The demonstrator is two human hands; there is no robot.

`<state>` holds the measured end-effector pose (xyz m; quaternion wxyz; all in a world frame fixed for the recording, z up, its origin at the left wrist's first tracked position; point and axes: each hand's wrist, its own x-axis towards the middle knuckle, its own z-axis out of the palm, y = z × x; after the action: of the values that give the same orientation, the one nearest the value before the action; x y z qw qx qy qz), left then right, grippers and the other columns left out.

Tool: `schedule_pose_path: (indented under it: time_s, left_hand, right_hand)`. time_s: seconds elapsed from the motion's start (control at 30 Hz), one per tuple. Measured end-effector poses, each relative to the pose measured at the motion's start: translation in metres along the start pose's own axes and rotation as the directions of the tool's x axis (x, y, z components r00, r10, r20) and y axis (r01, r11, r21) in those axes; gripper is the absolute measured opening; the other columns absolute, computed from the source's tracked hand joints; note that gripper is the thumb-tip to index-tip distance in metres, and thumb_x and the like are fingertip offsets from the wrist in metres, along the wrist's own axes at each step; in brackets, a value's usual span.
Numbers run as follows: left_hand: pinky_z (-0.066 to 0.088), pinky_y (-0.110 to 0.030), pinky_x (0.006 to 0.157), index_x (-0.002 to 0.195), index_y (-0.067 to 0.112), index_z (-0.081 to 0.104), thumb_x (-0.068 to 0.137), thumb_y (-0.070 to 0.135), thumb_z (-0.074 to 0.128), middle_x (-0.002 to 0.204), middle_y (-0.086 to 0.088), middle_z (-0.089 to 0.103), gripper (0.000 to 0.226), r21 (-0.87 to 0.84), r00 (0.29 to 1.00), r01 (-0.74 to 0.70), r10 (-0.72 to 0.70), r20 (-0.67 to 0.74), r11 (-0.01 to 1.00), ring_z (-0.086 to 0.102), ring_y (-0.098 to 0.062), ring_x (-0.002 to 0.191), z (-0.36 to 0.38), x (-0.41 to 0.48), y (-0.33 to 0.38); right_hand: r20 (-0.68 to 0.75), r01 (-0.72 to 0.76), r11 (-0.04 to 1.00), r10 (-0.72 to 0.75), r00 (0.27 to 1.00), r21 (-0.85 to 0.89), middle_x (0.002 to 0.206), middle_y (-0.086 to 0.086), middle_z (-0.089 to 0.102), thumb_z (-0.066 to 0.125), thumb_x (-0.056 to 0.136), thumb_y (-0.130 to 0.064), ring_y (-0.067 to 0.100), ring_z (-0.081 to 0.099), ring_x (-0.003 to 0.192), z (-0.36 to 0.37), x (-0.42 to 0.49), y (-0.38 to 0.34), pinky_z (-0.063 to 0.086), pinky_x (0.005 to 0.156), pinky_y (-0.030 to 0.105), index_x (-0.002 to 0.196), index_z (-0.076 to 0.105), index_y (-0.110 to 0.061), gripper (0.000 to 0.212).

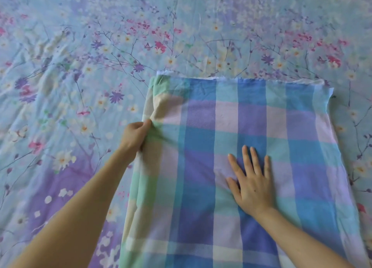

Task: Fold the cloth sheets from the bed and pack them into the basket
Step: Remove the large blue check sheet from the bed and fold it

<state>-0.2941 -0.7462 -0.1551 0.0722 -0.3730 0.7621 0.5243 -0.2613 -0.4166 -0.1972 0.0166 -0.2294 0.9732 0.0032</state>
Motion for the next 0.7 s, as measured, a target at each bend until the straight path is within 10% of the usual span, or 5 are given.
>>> schedule_pose_path:
  time_s: [0.1, 0.33, 0.5, 0.63, 0.7]
  left_hand:
    - [0.039, -0.031, 0.065, 0.08, 0.007, 0.059, 0.077, 0.07, 0.053, 0.079, -0.009, 0.052, 0.063, 0.057, 0.997, 0.064, -0.066, 0.045, 0.996, 0.05, -0.024, 0.07, 0.003, 0.017, 0.036]
    - [0.028, -0.033, 0.061, 0.068, 0.012, 0.04, 0.094, 0.018, 0.047, 0.068, -0.007, 0.046, 0.027, 0.313, 0.927, -0.249, 0.32, -0.198, 0.916, 0.043, -0.027, 0.075, 0.039, 0.05, 0.085]
    - [0.018, -0.044, 0.11, 0.144, 0.017, 0.032, 0.095, 0.013, 0.038, 0.145, -0.016, 0.036, 0.05, 0.605, 0.813, -0.043, 0.38, -0.441, 0.795, 0.031, -0.034, 0.134, 0.052, 0.031, 0.061]
    - [0.01, -0.06, 0.112, 0.141, 0.023, 0.043, 0.092, 0.024, 0.043, 0.149, -0.01, 0.037, 0.049, 0.721, 0.566, -0.637, 0.801, 0.196, 0.274, 0.03, -0.034, 0.139, 0.114, -0.082, 0.012]
    - [0.016, -0.06, 0.109, 0.139, 0.024, 0.046, 0.094, 0.04, 0.033, 0.148, -0.008, 0.039, 0.049, 0.728, 0.649, -0.637, 0.687, 0.328, 0.254, 0.036, -0.031, 0.137, 0.114, -0.114, -0.04]
  right_hand:
    - [-0.012, -0.007, 1.0, 0.007, 1.0, -0.014, 0.149, 0.021, 0.033, 0.014, 0.096, -0.052, 0.039, 0.03, 0.138, 0.002, 0.0, 0.0, 0.021, 0.108, 0.063, 0.14, 0.045, -0.02, 0.062]
    - [-0.104, 0.023, 0.995, -0.032, 0.994, -0.092, 0.15, 0.021, 0.03, 0.029, 0.093, -0.046, 0.039, 0.027, 0.14, 0.01, 0.0, 0.002, 0.021, 0.108, 0.063, 0.142, 0.041, -0.021, 0.056]
    - [-0.132, 0.016, 0.998, -0.025, 0.991, -0.068, 0.15, 0.021, 0.03, 0.031, 0.092, -0.046, 0.039, 0.026, 0.14, 0.015, 0.001, 0.001, 0.02, 0.108, 0.063, 0.143, 0.039, -0.022, 0.057]
    - [-0.108, -0.004, 0.998, -0.003, 0.994, -0.063, 0.15, 0.02, 0.03, 0.032, 0.092, -0.047, 0.038, 0.026, 0.14, 0.01, 0.002, -0.002, 0.021, 0.108, 0.063, 0.144, 0.037, -0.024, 0.057]
    - [-0.076, -0.008, 0.999, 0.005, 0.997, -0.045, 0.151, 0.016, 0.033, 0.035, 0.092, -0.048, 0.034, 0.029, 0.14, 0.004, -0.004, -0.001, 0.023, 0.108, 0.061, 0.143, 0.038, -0.027, 0.056]
